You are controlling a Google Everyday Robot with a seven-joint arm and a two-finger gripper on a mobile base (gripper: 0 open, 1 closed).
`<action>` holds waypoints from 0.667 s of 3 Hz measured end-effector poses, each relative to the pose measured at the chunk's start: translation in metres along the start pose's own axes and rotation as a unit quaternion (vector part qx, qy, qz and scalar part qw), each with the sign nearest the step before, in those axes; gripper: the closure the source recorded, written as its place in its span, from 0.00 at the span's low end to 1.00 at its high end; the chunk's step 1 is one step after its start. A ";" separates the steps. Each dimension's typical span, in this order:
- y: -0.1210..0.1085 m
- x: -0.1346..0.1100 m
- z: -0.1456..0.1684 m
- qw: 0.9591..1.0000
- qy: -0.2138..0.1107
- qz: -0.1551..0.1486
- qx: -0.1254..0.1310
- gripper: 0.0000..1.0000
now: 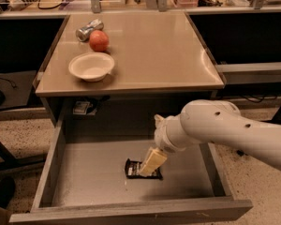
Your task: Pick rxbar chocolate from top drawer and place on counter
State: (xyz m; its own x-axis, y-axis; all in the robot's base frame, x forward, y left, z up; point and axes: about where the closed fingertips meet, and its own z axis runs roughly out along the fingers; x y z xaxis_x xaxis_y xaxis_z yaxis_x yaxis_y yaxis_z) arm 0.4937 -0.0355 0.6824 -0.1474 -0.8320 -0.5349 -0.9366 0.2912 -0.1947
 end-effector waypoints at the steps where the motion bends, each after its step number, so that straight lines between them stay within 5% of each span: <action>1: 0.015 0.005 0.012 1.000 0.004 0.002 -0.022 0.00; 2: 0.035 0.012 0.026 0.999 0.010 0.011 -0.044 0.00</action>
Offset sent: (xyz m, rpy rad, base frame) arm -0.0454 0.0189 -0.0614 0.0065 0.1558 0.0273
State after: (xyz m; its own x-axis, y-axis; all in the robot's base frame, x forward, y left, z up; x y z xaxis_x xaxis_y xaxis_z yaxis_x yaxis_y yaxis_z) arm 0.4673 -0.0233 0.6474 -0.1740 -0.8348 -0.5223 -0.9572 0.2680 -0.1096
